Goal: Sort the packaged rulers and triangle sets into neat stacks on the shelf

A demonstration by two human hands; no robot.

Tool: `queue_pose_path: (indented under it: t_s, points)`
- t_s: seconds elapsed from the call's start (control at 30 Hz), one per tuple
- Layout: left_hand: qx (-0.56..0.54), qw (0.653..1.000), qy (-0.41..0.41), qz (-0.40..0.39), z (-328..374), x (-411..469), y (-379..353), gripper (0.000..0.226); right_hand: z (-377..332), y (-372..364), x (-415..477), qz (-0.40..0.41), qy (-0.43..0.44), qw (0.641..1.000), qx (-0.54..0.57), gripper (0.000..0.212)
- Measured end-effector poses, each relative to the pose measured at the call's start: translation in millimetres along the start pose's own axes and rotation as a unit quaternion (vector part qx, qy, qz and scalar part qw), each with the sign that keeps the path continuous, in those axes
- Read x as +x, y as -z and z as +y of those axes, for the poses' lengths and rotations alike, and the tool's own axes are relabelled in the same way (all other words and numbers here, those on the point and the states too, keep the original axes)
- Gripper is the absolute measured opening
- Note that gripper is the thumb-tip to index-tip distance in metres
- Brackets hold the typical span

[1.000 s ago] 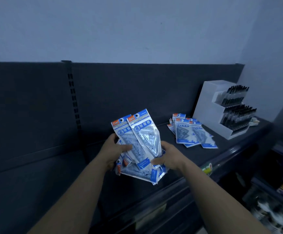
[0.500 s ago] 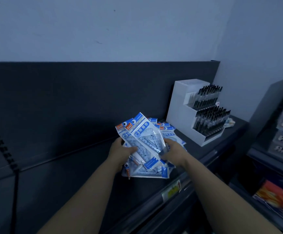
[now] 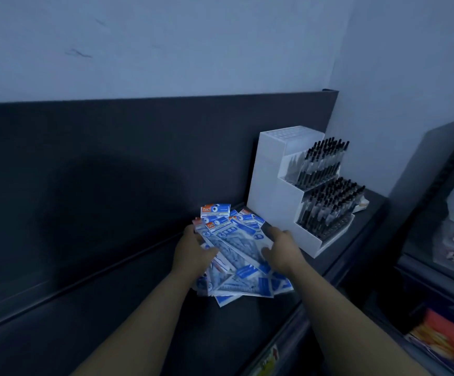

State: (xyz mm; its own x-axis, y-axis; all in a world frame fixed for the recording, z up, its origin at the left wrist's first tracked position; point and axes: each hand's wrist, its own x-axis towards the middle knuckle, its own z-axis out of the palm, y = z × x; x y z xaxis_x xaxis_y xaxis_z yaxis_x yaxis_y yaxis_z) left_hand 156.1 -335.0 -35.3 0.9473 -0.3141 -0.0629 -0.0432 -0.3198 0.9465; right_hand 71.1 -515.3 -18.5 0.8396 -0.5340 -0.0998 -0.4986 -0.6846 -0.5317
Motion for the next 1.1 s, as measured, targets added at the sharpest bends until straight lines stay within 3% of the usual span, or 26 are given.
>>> queue_pose_path:
  t_s: [0.13, 0.23, 0.37, 0.73, 1.1]
  points:
    - [0.201, 0.977, -0.058, 0.04, -3.3, -3.7, 7.6, 0.048, -5.7, -6.8, 2.1, 0.018, 0.064, 0.996, -0.064, 0.058]
    - [0.321, 0.941, -0.084, 0.069, 4.4, -14.2, 14.6, 0.046, -12.8, -7.8, 1.5, 0.026, 0.13, 0.985, -0.107, 0.057]
    - [0.421, 0.895, -0.08, 0.126, 11.8, -37.3, 26.2, 0.052, -25.6, -11.3, -4.8, 0.049, 0.214, 0.965, -0.143, 0.053]
    - [0.458, 0.852, 0.0, 0.254, -11.0, -162.0, 73.7, 0.043, -92.3, -58.4, -80.3, -0.01, 0.414, 0.903, -0.112, 0.049]
    - [0.445, 0.801, 0.136, 0.376, -45.4, -301.4, 174.8, 0.041, -192.1, -124.3, -217.4, -0.109, 0.563, 0.817, -0.054, 0.047]
